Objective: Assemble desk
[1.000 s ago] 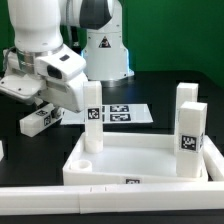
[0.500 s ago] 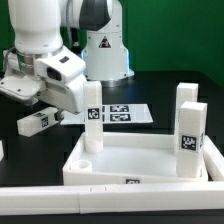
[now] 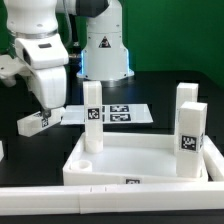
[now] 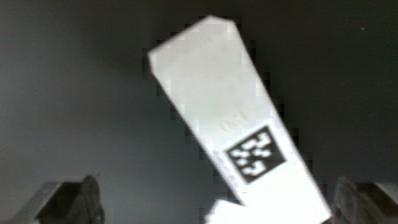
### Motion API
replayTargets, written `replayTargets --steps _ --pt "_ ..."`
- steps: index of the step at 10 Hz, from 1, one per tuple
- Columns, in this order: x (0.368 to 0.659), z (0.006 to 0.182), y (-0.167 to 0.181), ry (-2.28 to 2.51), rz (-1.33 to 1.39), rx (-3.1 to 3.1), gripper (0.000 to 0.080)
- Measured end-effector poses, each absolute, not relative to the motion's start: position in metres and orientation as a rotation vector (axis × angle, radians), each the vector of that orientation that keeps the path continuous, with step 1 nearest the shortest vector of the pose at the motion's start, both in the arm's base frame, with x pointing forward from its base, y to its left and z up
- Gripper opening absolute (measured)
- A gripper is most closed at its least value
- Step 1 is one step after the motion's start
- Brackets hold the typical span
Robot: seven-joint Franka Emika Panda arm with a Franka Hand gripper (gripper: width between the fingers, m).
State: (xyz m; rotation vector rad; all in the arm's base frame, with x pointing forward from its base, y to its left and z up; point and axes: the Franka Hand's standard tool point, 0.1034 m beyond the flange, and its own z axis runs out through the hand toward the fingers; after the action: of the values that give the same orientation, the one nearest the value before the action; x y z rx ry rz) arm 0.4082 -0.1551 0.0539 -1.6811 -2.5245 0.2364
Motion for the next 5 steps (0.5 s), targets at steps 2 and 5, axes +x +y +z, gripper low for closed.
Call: replayTargets --steps 2,5 --pt "0.4107 0.0542 -0.1543 -2.425 0.245 -1.841 0.0649" --pt "0.4119 0.0547 -0.1554 -2.217 0.254 -2.111 0.0649"
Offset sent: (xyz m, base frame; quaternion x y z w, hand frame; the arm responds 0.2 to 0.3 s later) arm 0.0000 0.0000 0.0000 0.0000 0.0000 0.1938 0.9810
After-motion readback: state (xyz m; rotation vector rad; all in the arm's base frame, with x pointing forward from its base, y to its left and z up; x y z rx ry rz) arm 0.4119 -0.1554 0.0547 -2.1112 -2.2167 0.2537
